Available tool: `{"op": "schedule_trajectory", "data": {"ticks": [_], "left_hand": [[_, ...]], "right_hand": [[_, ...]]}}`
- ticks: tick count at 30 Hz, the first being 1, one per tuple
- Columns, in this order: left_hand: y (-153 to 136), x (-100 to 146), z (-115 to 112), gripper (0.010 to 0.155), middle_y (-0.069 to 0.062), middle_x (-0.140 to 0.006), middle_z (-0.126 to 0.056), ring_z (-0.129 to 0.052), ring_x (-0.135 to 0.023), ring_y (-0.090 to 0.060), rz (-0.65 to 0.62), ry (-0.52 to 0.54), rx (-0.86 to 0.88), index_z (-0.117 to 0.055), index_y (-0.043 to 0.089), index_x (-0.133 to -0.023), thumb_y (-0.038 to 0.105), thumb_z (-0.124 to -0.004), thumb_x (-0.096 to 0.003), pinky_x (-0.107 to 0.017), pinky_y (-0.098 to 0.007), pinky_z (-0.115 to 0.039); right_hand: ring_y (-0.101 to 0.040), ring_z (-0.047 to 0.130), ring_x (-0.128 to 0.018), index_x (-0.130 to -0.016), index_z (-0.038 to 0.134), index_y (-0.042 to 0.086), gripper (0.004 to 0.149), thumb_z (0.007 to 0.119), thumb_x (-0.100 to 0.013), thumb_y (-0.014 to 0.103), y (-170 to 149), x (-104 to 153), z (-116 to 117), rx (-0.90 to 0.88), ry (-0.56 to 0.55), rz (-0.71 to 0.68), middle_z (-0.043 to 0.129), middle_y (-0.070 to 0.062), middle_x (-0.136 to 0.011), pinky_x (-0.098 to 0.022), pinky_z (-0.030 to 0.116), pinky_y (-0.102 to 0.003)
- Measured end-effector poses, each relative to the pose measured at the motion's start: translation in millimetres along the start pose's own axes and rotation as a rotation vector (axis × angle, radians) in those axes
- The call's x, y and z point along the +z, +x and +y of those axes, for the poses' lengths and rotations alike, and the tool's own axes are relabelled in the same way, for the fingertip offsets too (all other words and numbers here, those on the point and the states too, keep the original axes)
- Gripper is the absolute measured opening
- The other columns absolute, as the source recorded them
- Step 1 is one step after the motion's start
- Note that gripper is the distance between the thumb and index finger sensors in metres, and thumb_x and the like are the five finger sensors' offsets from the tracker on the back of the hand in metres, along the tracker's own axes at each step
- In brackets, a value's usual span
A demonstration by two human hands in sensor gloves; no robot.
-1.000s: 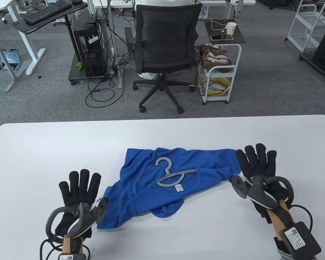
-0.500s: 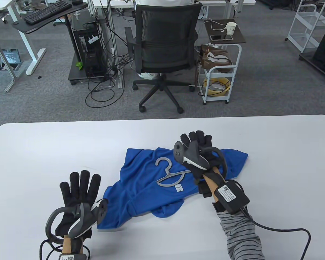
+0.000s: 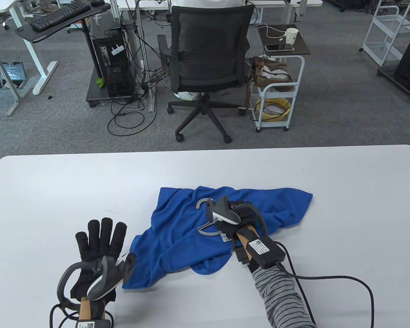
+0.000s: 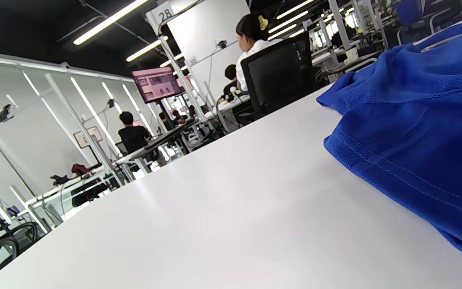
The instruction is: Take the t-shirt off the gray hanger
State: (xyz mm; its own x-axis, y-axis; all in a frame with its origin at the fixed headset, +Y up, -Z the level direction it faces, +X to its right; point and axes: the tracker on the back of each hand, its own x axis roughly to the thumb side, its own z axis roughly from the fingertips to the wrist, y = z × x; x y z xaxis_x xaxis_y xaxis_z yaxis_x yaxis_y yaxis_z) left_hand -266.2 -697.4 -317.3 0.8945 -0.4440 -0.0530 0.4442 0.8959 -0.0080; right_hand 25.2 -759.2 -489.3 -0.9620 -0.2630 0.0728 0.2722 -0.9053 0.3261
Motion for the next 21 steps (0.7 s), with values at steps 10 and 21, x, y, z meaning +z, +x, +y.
{"op": "schedule_trajectory", "data": {"ticks": [10,21], "left_hand": [[-2,1,0,0.084,-0.013,-0.128,-0.005,-0.009,-0.117,-0.046,0.005,0.001,0.018,-0.001,0.028,-0.118,0.065,-0.036,-0.0503,-0.084,-0.066,-0.017],[1,2,0,0.084,-0.012,-0.128,-0.005,-0.01,-0.117,-0.046,-0.015,-0.01,0.041,-0.001,0.028,-0.118,0.065,-0.036,-0.0504,-0.084,-0.065,-0.017]], "right_hand": [[-0.035,0.045,-0.115,-0.101,0.051,0.033,0.05,0.064,-0.055,0.047,6,-3,5,0.021,-0.034,0.025,0.05,-0.004,-0.119,-0.09,0.043,-0.054],[-0.029,0.064,-0.106,-0.099,0.046,0.031,0.05,0.065,-0.053,0.039,-35,26,-16,-0.137,-0.255,-0.048,0.068,0.003,-0.105,-0.084,0.053,-0.053]]}}
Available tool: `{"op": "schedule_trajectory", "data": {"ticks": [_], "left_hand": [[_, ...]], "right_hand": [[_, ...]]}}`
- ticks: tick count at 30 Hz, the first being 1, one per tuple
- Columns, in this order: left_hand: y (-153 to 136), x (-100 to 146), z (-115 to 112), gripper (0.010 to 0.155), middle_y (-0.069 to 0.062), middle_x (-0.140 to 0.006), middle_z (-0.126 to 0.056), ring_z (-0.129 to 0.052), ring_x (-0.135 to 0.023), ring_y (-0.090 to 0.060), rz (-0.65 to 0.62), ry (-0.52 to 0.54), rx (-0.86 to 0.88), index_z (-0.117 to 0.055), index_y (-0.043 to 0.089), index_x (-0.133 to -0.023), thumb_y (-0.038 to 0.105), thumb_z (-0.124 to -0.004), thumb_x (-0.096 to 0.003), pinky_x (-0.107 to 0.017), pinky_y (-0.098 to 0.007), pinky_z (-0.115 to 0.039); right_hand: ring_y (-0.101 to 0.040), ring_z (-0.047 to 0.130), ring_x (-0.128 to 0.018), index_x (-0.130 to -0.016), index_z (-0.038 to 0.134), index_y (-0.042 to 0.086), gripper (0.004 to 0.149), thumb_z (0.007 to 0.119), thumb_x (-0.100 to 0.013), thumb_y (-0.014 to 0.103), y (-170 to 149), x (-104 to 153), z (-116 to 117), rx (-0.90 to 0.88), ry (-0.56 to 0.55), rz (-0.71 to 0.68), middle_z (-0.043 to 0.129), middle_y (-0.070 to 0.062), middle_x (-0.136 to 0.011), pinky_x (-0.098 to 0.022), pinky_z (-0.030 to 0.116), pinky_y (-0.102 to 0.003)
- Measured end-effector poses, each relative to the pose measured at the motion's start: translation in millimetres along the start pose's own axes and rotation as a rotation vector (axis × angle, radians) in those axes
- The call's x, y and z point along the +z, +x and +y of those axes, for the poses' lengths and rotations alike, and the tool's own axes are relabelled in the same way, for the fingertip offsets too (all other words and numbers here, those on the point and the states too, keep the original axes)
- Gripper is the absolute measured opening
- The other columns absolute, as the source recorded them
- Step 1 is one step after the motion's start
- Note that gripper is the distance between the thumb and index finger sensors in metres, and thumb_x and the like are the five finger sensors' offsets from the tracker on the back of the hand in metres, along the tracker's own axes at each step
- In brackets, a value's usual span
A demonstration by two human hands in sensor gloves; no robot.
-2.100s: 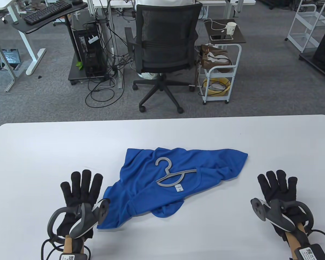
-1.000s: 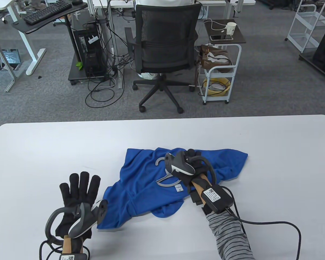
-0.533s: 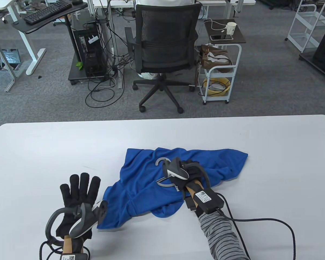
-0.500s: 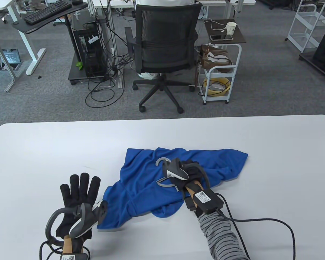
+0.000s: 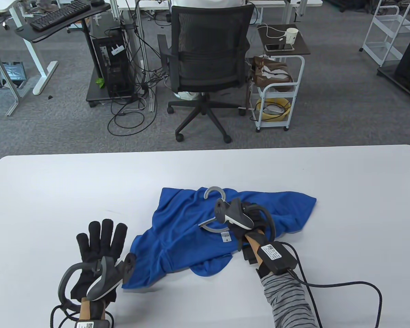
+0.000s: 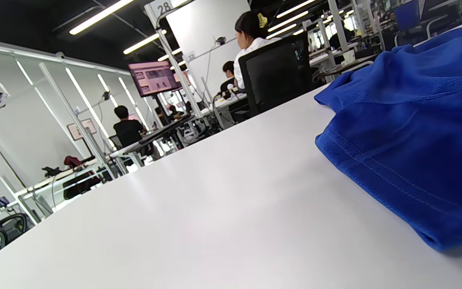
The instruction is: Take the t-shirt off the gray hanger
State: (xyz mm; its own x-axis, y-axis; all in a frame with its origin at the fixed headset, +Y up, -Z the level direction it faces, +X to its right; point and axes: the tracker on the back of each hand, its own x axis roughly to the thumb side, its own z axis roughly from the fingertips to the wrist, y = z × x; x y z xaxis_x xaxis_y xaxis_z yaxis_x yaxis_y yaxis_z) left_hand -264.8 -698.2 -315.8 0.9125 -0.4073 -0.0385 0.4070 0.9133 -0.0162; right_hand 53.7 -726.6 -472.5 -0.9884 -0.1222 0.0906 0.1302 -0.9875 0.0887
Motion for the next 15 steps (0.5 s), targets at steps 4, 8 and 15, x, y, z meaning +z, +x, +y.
{"op": "schedule_trajectory", "data": {"ticks": [4,8,15], "left_hand": [[5,0,1,0.084,-0.012,-0.128,-0.005,-0.01,-0.117,-0.046,-0.02,-0.002,0.016,-0.001,0.028,-0.118,0.065,-0.036,-0.0504,-0.085,-0.065,-0.017],[11,0,3,0.084,-0.012,-0.128,-0.006,-0.01,-0.118,-0.045,-0.038,-0.007,0.014,-0.003,0.028,-0.118,0.065,-0.036,-0.0505,-0.085,-0.065,-0.018],[38,-1,34,0.083,-0.011,-0.128,-0.015,-0.019,-0.119,-0.044,-0.092,0.033,0.023,-0.009,0.028,-0.12,0.064,-0.041,-0.0513,-0.086,-0.064,-0.023]], "right_hand": [[-0.029,0.066,-0.103,-0.098,0.048,0.031,0.05,0.067,-0.052,0.039,-16,24,-21,-0.084,-0.102,-0.02,0.069,0.004,-0.101,-0.083,0.054,-0.054],[-0.028,0.069,-0.1,-0.097,0.049,0.031,0.05,0.069,-0.052,0.038,-29,49,-36,-0.165,-0.184,-0.033,0.071,0.005,-0.097,-0.081,0.056,-0.053],[-0.028,0.072,-0.097,-0.098,0.05,0.029,0.05,0.069,-0.052,0.038,-49,98,-47,-0.281,-0.269,-0.043,0.073,0.005,-0.095,-0.08,0.059,-0.053]]}}
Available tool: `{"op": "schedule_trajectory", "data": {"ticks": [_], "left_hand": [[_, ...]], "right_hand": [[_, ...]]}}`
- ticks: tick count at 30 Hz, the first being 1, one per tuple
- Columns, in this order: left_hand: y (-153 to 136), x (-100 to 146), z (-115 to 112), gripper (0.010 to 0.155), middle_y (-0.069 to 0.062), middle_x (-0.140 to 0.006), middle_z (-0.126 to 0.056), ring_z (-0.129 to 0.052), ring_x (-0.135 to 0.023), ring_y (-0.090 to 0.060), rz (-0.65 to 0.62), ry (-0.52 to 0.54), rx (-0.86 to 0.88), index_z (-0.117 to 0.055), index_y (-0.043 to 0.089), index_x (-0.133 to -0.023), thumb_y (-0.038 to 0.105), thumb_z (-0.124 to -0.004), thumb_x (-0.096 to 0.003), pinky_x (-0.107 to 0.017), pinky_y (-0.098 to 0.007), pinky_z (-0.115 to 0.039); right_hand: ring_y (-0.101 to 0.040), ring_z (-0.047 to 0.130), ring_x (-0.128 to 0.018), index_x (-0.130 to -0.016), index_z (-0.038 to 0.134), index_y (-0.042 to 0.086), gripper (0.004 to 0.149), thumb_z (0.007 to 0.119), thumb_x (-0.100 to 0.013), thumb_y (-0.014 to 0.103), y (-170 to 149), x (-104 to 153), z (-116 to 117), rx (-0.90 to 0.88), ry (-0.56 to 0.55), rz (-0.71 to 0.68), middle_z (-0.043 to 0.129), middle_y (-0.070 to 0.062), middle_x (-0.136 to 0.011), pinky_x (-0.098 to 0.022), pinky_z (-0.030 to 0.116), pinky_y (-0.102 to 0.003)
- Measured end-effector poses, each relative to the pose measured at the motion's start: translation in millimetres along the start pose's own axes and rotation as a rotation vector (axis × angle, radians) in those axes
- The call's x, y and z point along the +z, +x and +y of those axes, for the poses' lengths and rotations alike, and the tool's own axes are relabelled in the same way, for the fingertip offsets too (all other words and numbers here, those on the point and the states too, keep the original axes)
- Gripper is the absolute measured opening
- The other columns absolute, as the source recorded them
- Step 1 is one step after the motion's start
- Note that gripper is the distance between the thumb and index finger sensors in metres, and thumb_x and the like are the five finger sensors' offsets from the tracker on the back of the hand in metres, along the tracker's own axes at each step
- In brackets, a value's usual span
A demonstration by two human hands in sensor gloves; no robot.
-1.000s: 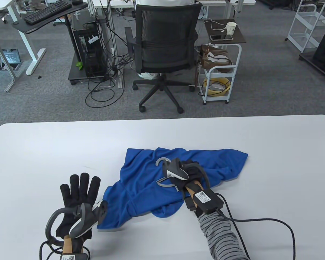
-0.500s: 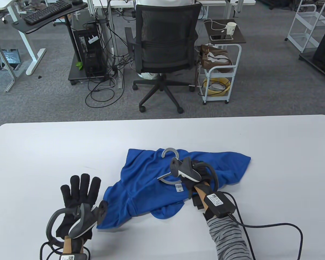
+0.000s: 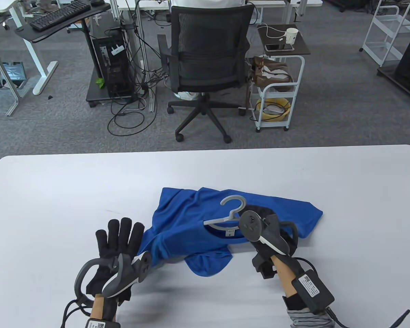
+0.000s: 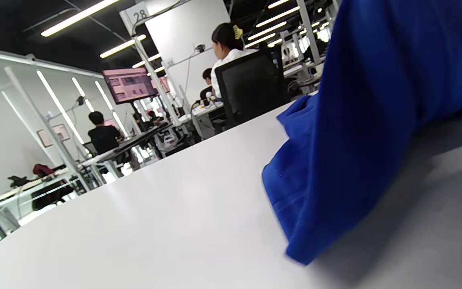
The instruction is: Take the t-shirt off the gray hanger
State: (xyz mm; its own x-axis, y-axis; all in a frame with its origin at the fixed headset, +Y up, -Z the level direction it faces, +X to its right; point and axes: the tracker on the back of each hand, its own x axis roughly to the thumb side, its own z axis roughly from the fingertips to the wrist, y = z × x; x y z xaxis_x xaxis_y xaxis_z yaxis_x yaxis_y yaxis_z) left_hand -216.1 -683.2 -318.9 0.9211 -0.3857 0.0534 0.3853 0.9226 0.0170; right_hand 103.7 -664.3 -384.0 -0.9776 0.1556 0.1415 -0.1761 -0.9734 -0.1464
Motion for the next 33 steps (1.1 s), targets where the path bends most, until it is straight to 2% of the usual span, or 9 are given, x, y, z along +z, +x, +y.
{"op": "schedule_trajectory", "data": {"ticks": [4,8,12,14,21,25,27,29,33], "left_hand": [[25,-4,30,0.082,-0.01,-0.129,-0.018,-0.024,-0.12,-0.042,-0.046,0.068,0.033,-0.013,0.028,-0.12,0.064,-0.041,-0.052,-0.086,-0.063,-0.026],[62,-6,71,0.079,-0.009,-0.129,-0.024,-0.031,-0.121,-0.04,-0.086,0.174,0.073,-0.018,0.028,-0.121,0.062,-0.041,-0.0537,-0.087,-0.061,-0.03],[101,-6,106,0.074,-0.008,-0.128,-0.039,-0.048,-0.119,-0.037,-0.139,0.223,0.161,-0.028,0.026,-0.121,0.059,-0.041,-0.0555,-0.087,-0.059,-0.036],[113,-5,115,0.071,-0.006,-0.126,-0.051,-0.059,-0.116,-0.034,-0.124,0.248,0.208,-0.035,0.027,-0.12,0.058,-0.041,-0.0566,-0.087,-0.058,-0.04],[118,3,114,0.063,-0.003,-0.109,-0.079,-0.082,-0.1,-0.029,-0.077,0.315,0.371,-0.059,0.027,-0.111,0.057,-0.043,-0.0577,-0.085,-0.056,-0.048],[114,5,109,0.052,0.003,-0.086,-0.09,-0.095,-0.08,-0.02,-0.101,0.352,0.435,-0.069,0.029,-0.098,0.055,-0.049,-0.0574,-0.083,-0.052,-0.055],[113,4,108,0.048,0.005,-0.08,-0.09,-0.095,-0.074,-0.019,-0.103,0.342,0.446,-0.069,0.029,-0.095,0.054,-0.051,-0.0578,-0.082,-0.049,-0.058],[110,1,107,0.046,0.006,-0.077,-0.09,-0.096,-0.071,-0.017,-0.087,0.347,0.433,-0.069,0.029,-0.093,0.054,-0.051,-0.0581,-0.082,-0.048,-0.06],[99,-2,104,0.045,0.007,-0.075,-0.091,-0.096,-0.07,-0.017,-0.04,0.357,0.444,-0.07,0.029,-0.091,0.054,-0.052,-0.0584,-0.081,-0.048,-0.061]], "right_hand": [[-0.028,0.074,-0.095,-0.098,0.051,0.029,0.05,0.069,-0.052,0.038,0,19,-9,-0.036,-0.042,-0.001,0.074,0.004,-0.094,-0.079,0.061,-0.052],[-0.027,0.078,-0.091,-0.098,0.054,0.028,0.05,0.07,-0.052,0.039,8,32,-15,-0.065,-0.068,-0.036,0.077,0.004,-0.09,-0.075,0.066,-0.048],[-0.027,0.08,-0.088,-0.098,0.056,0.026,0.05,0.071,-0.052,0.039,19,38,-18,-0.096,-0.067,-0.065,0.078,0.003,-0.088,-0.073,0.068,-0.047],[-0.027,0.08,-0.088,-0.097,0.056,0.027,0.05,0.071,-0.052,0.039,23,40,-19,-0.089,-0.073,-0.084,0.078,0.003,-0.088,-0.073,0.069,-0.046],[-0.027,0.08,-0.088,-0.098,0.056,0.026,0.05,0.072,-0.052,0.039,41,51,-25,-0.083,-0.101,-0.153,0.078,0.003,-0.088,-0.073,0.069,-0.046],[-0.027,0.081,-0.088,-0.098,0.056,0.025,0.05,0.071,-0.052,0.039,49,57,-27,-0.071,-0.12,-0.179,0.079,0.003,-0.088,-0.073,0.069,-0.047],[-0.028,0.078,-0.091,-0.1,0.054,0.024,0.052,0.07,-0.052,0.04,51,59,-28,-0.061,-0.133,-0.188,0.077,0.002,-0.093,-0.075,0.067,-0.047],[-0.034,0.072,-0.099,-0.107,0.049,0.02,0.059,0.067,-0.054,0.041,52,62,-35,-0.069,-0.126,-0.207,0.071,-0.004,-0.103,-0.078,0.063,-0.051],[-0.036,0.067,-0.103,-0.109,0.048,0.021,0.061,0.066,-0.055,0.042,43,74,-68,-0.108,-0.267,-0.199,0.067,-0.006,-0.109,-0.081,0.059,-0.053]]}}
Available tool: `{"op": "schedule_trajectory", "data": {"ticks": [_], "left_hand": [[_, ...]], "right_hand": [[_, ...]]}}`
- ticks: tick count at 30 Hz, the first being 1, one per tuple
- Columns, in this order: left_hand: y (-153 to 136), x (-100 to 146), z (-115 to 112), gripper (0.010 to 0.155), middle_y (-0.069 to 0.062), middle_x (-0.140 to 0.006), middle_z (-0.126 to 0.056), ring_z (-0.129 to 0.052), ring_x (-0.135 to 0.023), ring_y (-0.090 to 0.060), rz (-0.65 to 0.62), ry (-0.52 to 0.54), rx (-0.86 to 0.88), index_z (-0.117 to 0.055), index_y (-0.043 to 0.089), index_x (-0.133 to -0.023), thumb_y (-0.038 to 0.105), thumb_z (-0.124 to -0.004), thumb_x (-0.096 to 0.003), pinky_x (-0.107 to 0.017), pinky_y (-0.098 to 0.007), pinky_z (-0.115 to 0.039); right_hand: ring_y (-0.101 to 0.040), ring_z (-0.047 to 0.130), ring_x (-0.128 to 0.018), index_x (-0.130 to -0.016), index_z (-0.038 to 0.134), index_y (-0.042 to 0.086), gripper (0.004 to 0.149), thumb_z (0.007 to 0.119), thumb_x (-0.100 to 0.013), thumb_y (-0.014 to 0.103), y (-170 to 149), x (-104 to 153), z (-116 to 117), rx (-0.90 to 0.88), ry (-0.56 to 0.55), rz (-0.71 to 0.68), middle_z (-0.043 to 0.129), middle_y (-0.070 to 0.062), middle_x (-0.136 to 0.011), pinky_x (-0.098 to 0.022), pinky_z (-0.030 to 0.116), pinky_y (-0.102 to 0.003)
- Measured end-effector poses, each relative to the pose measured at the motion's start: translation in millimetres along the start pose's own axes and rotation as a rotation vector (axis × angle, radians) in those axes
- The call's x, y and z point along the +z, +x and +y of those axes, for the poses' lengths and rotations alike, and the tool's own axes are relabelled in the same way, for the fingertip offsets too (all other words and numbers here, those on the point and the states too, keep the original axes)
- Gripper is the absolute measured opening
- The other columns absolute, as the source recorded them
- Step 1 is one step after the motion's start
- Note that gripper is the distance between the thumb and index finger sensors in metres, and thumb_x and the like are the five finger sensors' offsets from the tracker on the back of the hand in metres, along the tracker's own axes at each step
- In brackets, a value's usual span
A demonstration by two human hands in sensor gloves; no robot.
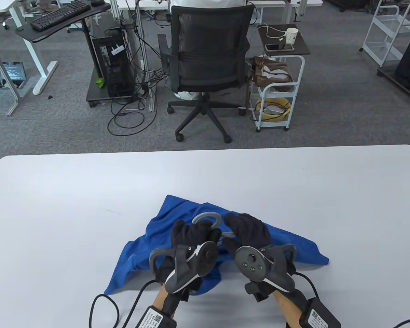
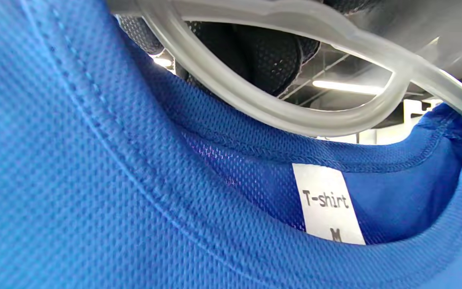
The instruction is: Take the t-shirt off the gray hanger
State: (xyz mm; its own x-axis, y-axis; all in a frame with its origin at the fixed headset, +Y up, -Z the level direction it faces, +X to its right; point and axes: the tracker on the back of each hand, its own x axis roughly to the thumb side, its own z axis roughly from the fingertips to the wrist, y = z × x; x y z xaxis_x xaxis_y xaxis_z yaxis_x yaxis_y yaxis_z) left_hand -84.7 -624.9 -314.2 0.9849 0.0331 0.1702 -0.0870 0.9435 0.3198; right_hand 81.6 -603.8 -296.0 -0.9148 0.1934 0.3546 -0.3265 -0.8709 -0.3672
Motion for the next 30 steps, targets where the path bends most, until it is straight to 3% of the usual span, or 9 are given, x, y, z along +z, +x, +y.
{"op": "schedule_trajectory", "data": {"ticks": [4,9,13,20,26,30], "left_hand": [[-14,0,11,0.044,0.007,-0.075,-0.09,-0.096,-0.069,-0.017,0.047,0.043,0.025,-0.07,0.03,-0.09,0.054,-0.052,-0.0587,-0.081,-0.048,-0.061],[-26,4,27,0.043,0.007,-0.075,-0.09,-0.096,-0.07,-0.017,0.073,0.109,0.073,-0.07,0.03,-0.089,0.054,-0.053,-0.0589,-0.081,-0.049,-0.06],[-26,9,38,0.042,0.008,-0.075,-0.09,-0.096,-0.07,-0.017,0.053,0.149,0.088,-0.07,0.03,-0.089,0.054,-0.053,-0.059,-0.081,-0.05,-0.06],[-16,16,48,0.042,0.009,-0.077,-0.089,-0.095,-0.073,-0.017,0.015,0.201,0.068,-0.069,0.031,-0.089,0.054,-0.052,-0.0593,-0.082,-0.05,-0.059],[-22,19,56,0.042,0.006,-0.089,-0.086,-0.09,-0.089,-0.023,0.043,0.249,0.029,-0.068,0.032,-0.092,0.053,-0.051,-0.0592,-0.084,-0.054,-0.054],[-30,21,63,0.043,0.005,-0.094,-0.085,-0.086,-0.095,-0.026,0.073,0.277,0.031,-0.067,0.032,-0.093,0.053,-0.051,-0.0592,-0.084,-0.055,-0.051]], "right_hand": [[-0.037,0.066,-0.105,-0.108,0.054,0.024,0.057,0.065,-0.055,0.043,-21,2,-21,0.007,-0.078,0.053,0.068,-0.006,-0.11,-0.081,0.058,-0.054],[-0.039,0.06,-0.109,-0.112,0.05,0.026,0.064,0.064,-0.053,0.047,-40,-3,-13,0.025,0.014,0.082,0.063,-0.009,-0.116,-0.083,0.054,-0.056],[-0.038,0.061,-0.109,-0.111,0.049,0.027,0.063,0.064,-0.053,0.047,-38,-5,-5,0.042,0.053,0.071,0.063,-0.007,-0.116,-0.084,0.054,-0.056],[-0.022,0.076,-0.1,-0.099,0.061,0.035,0.051,0.067,-0.05,0.047,-30,1,-10,-0.009,-0.064,0.041,0.076,0.008,-0.1,-0.084,0.061,-0.049],[-0.021,0.075,-0.101,-0.096,0.063,0.037,0.043,0.064,-0.053,0.044,-36,2,-20,-0.197,-0.101,0.049,0.076,0.01,-0.1,-0.084,0.059,-0.049],[-0.022,0.075,-0.101,-0.094,0.064,0.037,0.041,0.064,-0.054,0.043,-50,2,-26,-0.205,-0.135,0.102,0.076,0.009,-0.1,-0.084,0.06,-0.05]]}}
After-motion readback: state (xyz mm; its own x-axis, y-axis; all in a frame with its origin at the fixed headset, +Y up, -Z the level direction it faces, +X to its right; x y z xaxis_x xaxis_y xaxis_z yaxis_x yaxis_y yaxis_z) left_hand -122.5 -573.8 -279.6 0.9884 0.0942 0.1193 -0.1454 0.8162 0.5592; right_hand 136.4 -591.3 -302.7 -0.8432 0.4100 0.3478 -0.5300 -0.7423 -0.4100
